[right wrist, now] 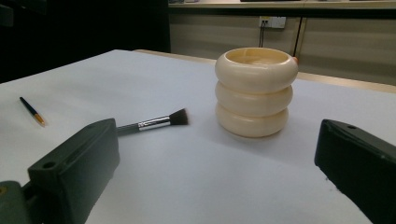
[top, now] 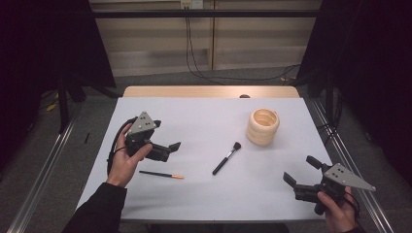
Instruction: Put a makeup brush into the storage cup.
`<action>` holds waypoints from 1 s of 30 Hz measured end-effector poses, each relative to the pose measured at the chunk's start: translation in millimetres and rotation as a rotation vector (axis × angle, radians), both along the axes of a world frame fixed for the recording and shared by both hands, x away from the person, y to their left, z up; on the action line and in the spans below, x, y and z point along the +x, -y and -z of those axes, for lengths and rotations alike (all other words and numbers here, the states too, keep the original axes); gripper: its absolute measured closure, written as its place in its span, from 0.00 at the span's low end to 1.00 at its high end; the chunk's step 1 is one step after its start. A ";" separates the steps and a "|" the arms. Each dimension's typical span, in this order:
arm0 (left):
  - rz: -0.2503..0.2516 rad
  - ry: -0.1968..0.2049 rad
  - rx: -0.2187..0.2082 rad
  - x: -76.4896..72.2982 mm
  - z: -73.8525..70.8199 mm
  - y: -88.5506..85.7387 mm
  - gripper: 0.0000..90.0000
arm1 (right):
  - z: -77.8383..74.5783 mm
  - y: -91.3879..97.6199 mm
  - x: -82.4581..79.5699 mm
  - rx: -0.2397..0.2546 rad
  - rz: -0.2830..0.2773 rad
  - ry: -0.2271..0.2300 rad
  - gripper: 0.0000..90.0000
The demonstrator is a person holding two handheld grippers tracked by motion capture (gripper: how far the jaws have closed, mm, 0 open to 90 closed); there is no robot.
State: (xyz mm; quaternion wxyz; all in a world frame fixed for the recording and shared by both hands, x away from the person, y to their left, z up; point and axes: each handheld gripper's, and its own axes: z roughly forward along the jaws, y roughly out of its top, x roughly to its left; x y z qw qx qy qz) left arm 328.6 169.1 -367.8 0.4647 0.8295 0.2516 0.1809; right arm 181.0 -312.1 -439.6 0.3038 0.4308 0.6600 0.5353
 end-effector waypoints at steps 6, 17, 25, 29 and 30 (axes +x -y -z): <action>0.062 -0.074 0.082 3.9 5.4 1.4 0.02 | 0.1 -0.1 0.1 0.008 0.005 -0.006 0.00; 0.141 -0.130 0.219 4.7 12.5 7.3 0.04 | 0.1 -0.5 0.3 0.013 0.009 -0.011 0.00; 0.202 -0.153 0.313 -0.3 18.3 13.6 0.04 | 0.2 -0.2 0.5 0.012 0.004 -0.012 0.00; 0.207 -0.161 0.354 0.9 25.2 14.4 0.04 | 0.1 -0.7 0.4 0.012 0.009 -0.010 0.00; 0.209 -0.169 0.362 1.5 26.7 14.1 0.04 | 0.1 -0.6 0.3 0.011 0.007 -0.010 0.00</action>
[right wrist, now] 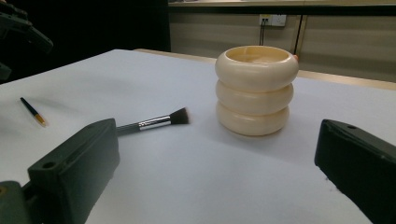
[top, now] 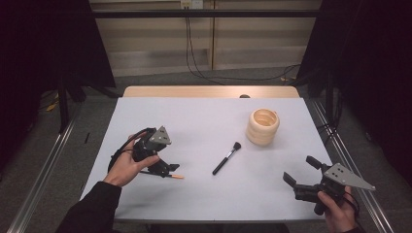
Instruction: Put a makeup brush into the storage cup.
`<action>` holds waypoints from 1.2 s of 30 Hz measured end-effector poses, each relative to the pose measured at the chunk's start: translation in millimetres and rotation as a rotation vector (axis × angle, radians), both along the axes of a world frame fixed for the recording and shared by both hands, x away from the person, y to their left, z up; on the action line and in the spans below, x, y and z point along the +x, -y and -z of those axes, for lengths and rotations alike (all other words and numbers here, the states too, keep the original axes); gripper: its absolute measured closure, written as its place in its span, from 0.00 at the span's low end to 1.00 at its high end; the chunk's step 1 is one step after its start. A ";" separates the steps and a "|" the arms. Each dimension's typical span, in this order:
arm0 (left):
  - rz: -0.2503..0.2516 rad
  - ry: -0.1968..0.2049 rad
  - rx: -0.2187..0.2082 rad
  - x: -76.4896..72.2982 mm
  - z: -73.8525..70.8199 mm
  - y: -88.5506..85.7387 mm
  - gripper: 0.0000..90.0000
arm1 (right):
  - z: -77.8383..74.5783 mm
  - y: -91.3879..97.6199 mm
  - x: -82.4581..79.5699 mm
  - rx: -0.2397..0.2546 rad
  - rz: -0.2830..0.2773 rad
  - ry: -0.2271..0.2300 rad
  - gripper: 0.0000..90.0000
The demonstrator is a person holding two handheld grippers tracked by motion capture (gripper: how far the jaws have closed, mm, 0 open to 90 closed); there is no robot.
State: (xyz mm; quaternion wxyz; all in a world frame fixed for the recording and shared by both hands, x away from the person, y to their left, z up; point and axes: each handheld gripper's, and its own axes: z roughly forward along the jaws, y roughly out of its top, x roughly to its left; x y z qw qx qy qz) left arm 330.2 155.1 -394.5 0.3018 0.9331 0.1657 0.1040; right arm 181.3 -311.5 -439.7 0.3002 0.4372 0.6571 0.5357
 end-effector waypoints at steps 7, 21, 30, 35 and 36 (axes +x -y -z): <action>-0.023 -0.070 0.050 7.4 3.4 -3.1 0.04 | 0.0 -0.1 0.1 0.001 -0.001 -0.003 0.00; 0.077 -0.161 0.237 16.0 19.7 -4.0 0.09 | 0.5 0.2 0.5 -0.002 -0.009 -0.013 0.00; 0.162 -0.194 0.315 11.5 32.1 -0.6 0.09 | 0.6 -0.3 0.3 -0.005 -0.005 -0.010 0.00; 0.159 -0.214 0.320 10.9 35.3 -0.4 0.19 | 0.8 -0.6 0.4 -0.006 -0.005 -0.011 0.00; 0.165 -0.223 0.330 9.3 36.0 0.2 0.23 | 0.8 -0.6 0.4 -0.006 -0.007 -0.013 0.00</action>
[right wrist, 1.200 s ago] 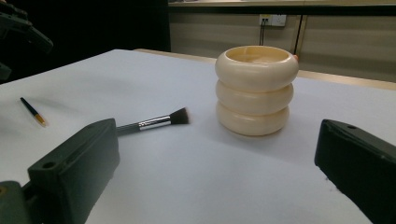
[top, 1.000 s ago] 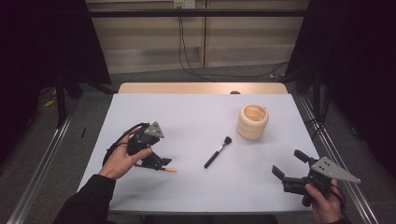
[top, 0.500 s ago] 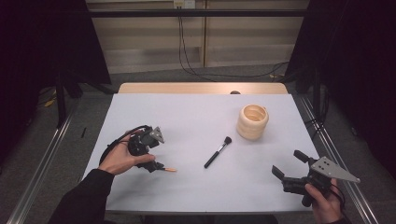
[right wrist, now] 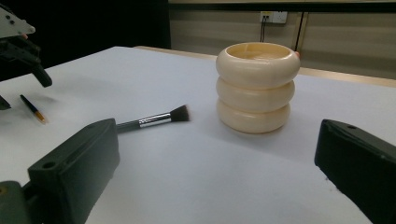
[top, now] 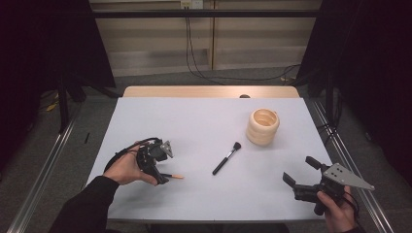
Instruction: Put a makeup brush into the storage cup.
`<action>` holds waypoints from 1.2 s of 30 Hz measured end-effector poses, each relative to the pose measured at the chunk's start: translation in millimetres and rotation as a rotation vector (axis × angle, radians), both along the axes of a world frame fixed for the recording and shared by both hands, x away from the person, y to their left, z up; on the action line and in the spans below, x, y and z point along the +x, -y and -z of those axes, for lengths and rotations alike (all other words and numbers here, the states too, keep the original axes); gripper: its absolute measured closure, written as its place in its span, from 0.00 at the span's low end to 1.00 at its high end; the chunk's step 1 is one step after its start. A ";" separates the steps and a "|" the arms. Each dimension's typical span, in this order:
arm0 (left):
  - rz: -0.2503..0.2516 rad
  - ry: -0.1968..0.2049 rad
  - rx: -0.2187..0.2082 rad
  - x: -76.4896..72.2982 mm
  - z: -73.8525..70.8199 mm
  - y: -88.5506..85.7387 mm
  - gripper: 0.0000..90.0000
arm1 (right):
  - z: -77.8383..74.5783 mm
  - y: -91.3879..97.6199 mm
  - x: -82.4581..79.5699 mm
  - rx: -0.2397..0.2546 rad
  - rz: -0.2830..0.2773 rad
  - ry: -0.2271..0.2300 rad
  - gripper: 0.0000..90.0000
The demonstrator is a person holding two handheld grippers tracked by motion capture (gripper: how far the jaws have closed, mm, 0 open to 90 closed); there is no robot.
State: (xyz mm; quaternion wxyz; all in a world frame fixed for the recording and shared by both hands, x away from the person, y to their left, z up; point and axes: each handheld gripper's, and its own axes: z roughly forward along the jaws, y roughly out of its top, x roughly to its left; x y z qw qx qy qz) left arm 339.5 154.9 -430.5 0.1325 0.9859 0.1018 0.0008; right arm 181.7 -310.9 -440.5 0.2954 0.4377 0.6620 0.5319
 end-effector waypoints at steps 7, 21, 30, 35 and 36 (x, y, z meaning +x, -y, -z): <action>0.034 0.006 -0.010 -0.3 2.8 4.1 0.46 | 0.2 0.3 0.4 -0.002 0.000 -0.001 0.00; 0.049 -0.025 0.038 0.8 10.5 9.5 0.78 | 0.3 -0.3 0.3 -0.004 -0.003 -0.005 0.00; 0.047 -0.056 0.033 1.6 13.0 12.0 0.90 | 0.5 -0.3 0.4 -0.014 -0.007 -0.004 0.00; 0.054 -0.066 0.062 2.1 13.0 15.5 0.93 | 0.6 -0.3 0.3 -0.014 -0.007 -0.005 0.00; 0.044 -0.070 0.065 1.6 13.1 16.5 0.93 | 0.5 -0.5 0.3 -0.013 -0.004 -0.005 0.00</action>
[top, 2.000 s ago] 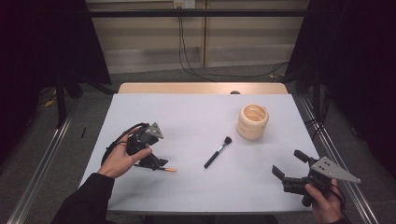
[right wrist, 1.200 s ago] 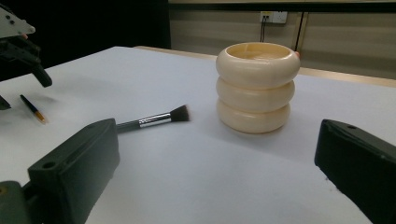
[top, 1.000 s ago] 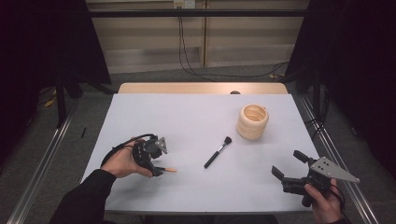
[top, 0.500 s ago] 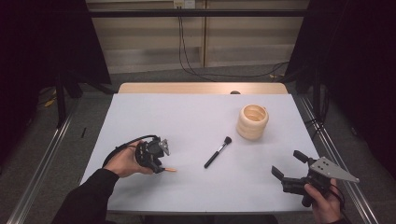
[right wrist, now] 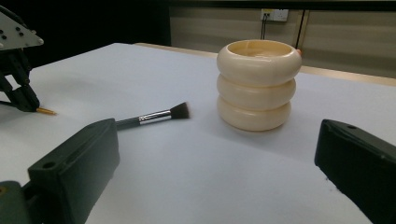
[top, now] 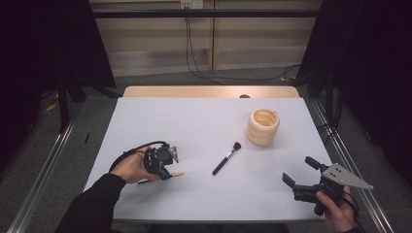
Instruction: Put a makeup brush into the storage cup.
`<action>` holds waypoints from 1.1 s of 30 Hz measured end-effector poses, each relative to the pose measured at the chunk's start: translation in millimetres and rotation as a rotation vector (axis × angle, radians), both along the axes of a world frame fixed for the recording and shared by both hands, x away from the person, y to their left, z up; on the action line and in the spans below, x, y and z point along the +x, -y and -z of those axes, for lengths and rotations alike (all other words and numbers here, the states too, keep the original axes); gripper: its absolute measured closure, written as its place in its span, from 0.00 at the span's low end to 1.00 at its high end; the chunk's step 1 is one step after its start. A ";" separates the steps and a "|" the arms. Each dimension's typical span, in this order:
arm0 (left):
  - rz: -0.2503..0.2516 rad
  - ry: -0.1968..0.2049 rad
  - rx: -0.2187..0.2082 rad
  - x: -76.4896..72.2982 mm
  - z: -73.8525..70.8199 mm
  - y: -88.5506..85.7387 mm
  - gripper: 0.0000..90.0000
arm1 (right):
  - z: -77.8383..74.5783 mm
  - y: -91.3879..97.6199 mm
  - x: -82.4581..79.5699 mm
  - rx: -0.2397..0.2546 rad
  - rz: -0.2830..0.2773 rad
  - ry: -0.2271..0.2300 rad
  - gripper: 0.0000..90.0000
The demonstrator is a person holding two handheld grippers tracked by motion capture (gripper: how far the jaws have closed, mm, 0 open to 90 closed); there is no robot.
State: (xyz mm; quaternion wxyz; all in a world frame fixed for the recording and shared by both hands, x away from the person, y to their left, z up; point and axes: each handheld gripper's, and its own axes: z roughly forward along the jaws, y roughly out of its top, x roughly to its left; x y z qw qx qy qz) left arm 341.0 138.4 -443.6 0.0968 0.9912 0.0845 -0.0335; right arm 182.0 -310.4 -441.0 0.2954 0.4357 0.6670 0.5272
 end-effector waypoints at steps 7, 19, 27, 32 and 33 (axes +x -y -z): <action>-0.010 0.008 -0.013 1.0 -0.6 -2.1 0.93 | 0.1 0.3 0.1 -0.002 0.001 0.001 0.00; -0.058 -0.013 -0.031 2.5 -1.9 -5.8 0.93 | 0.2 0.2 0.1 -0.002 0.002 -0.001 0.00; -0.093 -0.040 -0.090 3.1 -8.2 -14.4 0.93 | 0.1 -0.2 0.2 -0.001 -0.003 -0.001 0.00; -0.121 -0.038 -0.145 3.0 -13.5 -17.9 0.93 | 0.1 0.3 0.1 -0.001 -0.002 -0.001 0.00; -0.116 -0.038 -0.150 4.0 -14.5 -18.7 0.93 | 0.1 0.3 0.2 -0.001 -0.001 -0.001 0.00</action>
